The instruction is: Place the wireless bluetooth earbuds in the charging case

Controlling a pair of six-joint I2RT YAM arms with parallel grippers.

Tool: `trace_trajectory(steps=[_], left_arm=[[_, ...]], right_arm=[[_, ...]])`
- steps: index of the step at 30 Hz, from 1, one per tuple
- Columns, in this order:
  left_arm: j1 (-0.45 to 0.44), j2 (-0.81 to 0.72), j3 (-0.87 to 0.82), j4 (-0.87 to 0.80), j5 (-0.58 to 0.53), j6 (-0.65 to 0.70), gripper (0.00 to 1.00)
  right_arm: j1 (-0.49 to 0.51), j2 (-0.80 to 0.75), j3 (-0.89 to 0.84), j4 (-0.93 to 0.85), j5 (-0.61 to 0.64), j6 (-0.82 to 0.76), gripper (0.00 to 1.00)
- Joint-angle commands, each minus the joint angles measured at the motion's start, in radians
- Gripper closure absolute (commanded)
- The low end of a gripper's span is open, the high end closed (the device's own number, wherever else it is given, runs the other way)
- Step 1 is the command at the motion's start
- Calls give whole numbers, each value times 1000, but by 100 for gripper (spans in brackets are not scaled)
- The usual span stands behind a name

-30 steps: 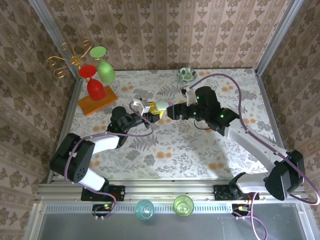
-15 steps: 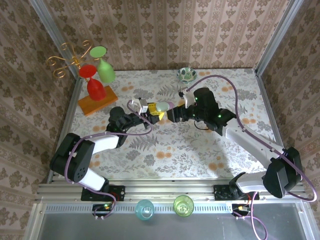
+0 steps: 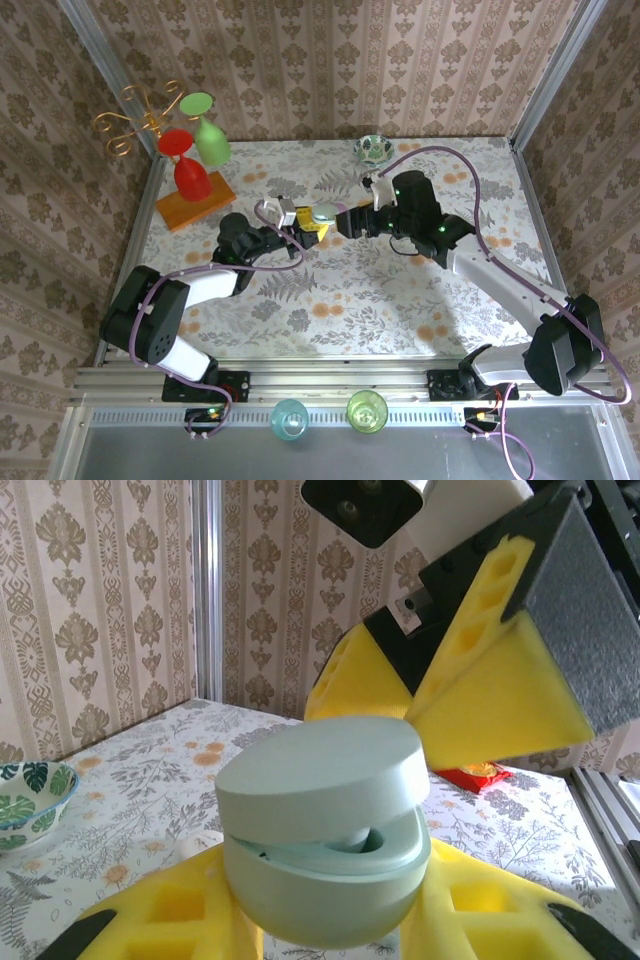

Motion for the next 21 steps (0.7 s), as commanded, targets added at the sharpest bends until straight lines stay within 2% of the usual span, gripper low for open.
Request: trace_trajectory(steps=[1,12,18,21], left_arm=[[-12,0,7,35,78,0,74],[-12,0,10,35,85,2,74],[-6,-1,12,28,55,12,74],[4,-12,6,3,22,40,75]], right_arm=[[-14,21,42,62,-2,24,25],[-27,21,59,67,-3,28,25],[-27,-60,-13,80,-29,7,22],[-45,-143,-102,115,32,39,22]])
